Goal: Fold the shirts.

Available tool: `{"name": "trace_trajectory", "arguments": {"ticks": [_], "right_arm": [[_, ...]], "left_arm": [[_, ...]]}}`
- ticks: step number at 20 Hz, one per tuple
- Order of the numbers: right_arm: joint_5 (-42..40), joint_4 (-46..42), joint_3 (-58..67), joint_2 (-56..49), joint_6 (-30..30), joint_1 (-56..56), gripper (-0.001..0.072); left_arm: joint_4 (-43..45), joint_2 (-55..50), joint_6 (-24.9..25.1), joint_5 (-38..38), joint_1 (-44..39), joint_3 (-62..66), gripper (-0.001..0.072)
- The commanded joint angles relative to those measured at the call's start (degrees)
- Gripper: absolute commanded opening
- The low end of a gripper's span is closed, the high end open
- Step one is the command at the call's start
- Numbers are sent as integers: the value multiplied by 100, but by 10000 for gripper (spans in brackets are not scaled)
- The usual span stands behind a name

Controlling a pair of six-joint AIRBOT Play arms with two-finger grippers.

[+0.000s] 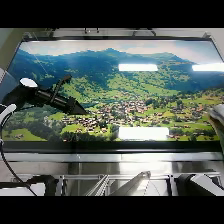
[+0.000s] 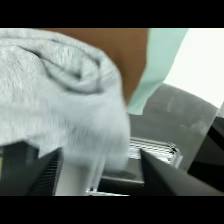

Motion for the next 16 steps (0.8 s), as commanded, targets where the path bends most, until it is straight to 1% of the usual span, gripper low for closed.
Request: {"name": "trace_trajectory", "arguments": {"ticks": [1, 2, 3, 4, 5, 6, 7, 8, 9, 10, 11, 13, 16], "right_arm": [[13, -254, -120, -50, 81, -13, 598], [-37, -155, -28, -50, 260, 2, 598], [-116, 166, 114, -50, 372, 4, 596], [-258, 798, 299, -50, 356, 7, 580], [-450, 1589, 479, -50, 282, 39, 474], [-664, 2535, 638, -48, -13, 125, 195], [-885, 3582, 763, -31, -387, 286, 18], [-1104, 4382, 802, 15, -595, 527, 16], [-1231, 4839, 800, 68, -802, 813, 15], [-1263, 4931, 798, 133, -953, 1202, 15], [-1261, 4758, 754, 199, -1051, 1644, 15], [-1266, 4389, 428, 420, -1049, 2610, 14], [-1624, 4227, -743, 1010, -1193, 4433, 14]], "left_arm": [[-4, -7, 52, -13, -4, -72, 14], [-9, -7, 52, -17, -2, -70, 14], [-4, -7, 50, -42, -2, -48, 13], [-7, -7, 46, -87, -4, 35, 13], [-7, 0, 39, -144, -2, 160, 12], [-4, 28, -4, -197, 9, 328, 12], [2, 90, -90, -208, 13, 551, 12], [2, 184, -116, -201, 17, 745, 11], [2, 343, -116, -170, 46, 894, 12], [7, 577, -118, -81, 50, 911, 12], [7, 835, -120, 42, 87, 804, 12], [15, 1515, -122, 304, 203, 179, 14], [13, 2522, -101, 468, 402, -1325, 14]]}}
